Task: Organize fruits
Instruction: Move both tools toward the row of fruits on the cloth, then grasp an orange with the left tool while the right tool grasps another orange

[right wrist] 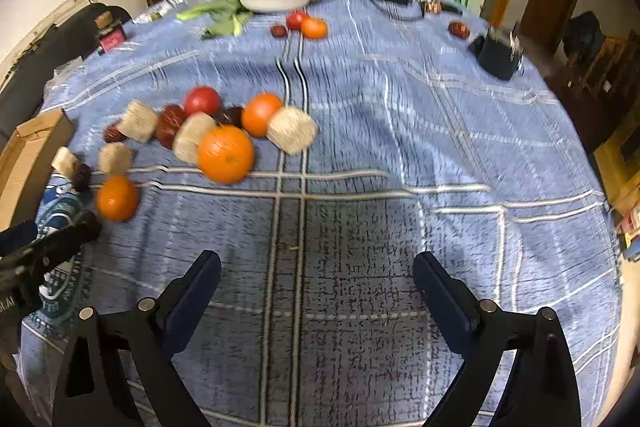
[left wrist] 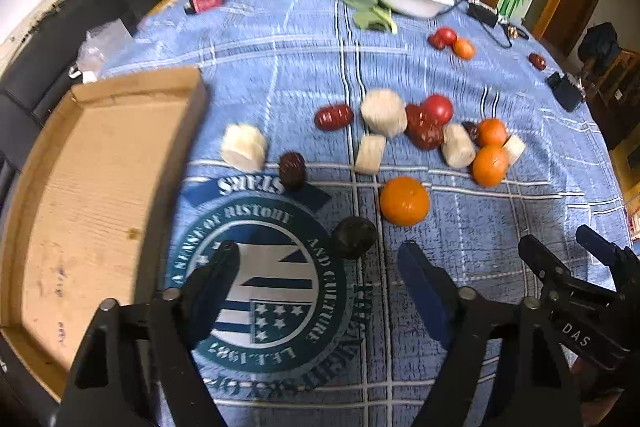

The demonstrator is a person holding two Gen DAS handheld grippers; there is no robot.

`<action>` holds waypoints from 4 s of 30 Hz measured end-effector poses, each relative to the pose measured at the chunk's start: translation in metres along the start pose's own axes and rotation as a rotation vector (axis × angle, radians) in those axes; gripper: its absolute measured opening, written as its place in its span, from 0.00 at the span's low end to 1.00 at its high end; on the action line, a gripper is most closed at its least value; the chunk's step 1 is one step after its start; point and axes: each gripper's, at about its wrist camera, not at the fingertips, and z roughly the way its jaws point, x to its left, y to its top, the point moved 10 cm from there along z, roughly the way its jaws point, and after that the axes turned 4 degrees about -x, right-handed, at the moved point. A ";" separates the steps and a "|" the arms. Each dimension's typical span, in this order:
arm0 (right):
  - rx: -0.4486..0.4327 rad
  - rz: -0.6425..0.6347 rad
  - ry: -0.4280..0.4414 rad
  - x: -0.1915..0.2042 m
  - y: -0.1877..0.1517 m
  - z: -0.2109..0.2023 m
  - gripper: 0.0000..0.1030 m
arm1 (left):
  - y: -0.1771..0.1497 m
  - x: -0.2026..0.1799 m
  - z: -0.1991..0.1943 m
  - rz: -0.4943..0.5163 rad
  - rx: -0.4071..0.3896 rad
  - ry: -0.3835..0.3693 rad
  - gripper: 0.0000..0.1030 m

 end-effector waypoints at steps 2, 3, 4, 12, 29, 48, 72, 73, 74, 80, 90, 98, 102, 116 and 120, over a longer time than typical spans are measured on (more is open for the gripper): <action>-0.016 -0.014 0.010 0.006 0.004 -0.009 0.92 | 0.004 0.000 -0.008 0.013 -0.024 0.012 0.72; -0.027 -0.025 0.012 0.010 0.005 -0.015 0.91 | 0.007 0.001 -0.014 0.020 -0.039 0.019 0.71; -0.031 -0.031 0.013 0.012 0.007 -0.018 0.90 | 0.010 0.001 -0.020 0.029 -0.057 0.025 0.70; -0.144 -0.071 0.015 0.025 0.031 -0.057 0.82 | 0.037 0.002 -0.068 0.072 -0.213 0.069 0.70; -0.202 -0.081 0.058 0.036 0.042 -0.079 0.71 | 0.038 0.001 -0.079 0.081 -0.241 0.070 0.70; -0.167 -0.077 0.070 0.039 0.034 -0.069 0.71 | 0.029 0.002 -0.064 0.076 -0.199 0.045 0.70; -0.028 0.051 0.138 0.022 0.030 -0.015 0.50 | 0.013 0.006 -0.004 -0.028 -0.027 -0.174 0.29; -0.023 0.056 0.141 0.021 0.031 -0.013 0.50 | 0.014 0.003 -0.002 -0.022 -0.023 -0.192 0.29; -0.018 0.065 0.147 0.020 0.032 -0.010 0.50 | 0.016 -0.002 -0.001 -0.014 -0.020 -0.207 0.28; 0.006 0.100 0.156 0.014 0.037 0.005 0.50 | 0.019 -0.030 0.011 0.056 0.002 -0.258 0.28; 0.017 0.078 0.204 0.028 0.048 0.018 0.50 | 0.022 -0.055 0.036 0.097 0.040 -0.308 0.28; 0.036 0.059 0.207 0.033 0.052 0.035 0.50 | 0.023 -0.076 0.043 0.149 0.045 -0.343 0.28; 0.040 0.051 0.213 0.037 0.055 0.041 0.50 | 0.022 -0.083 0.049 0.161 0.059 -0.357 0.28; 0.044 0.083 0.321 0.051 0.051 0.016 0.35 | 0.023 -0.066 0.017 0.072 0.013 -0.362 0.27; 0.020 0.048 0.364 0.068 0.058 -0.006 0.35 | 0.028 -0.042 -0.009 0.031 -0.023 -0.346 0.27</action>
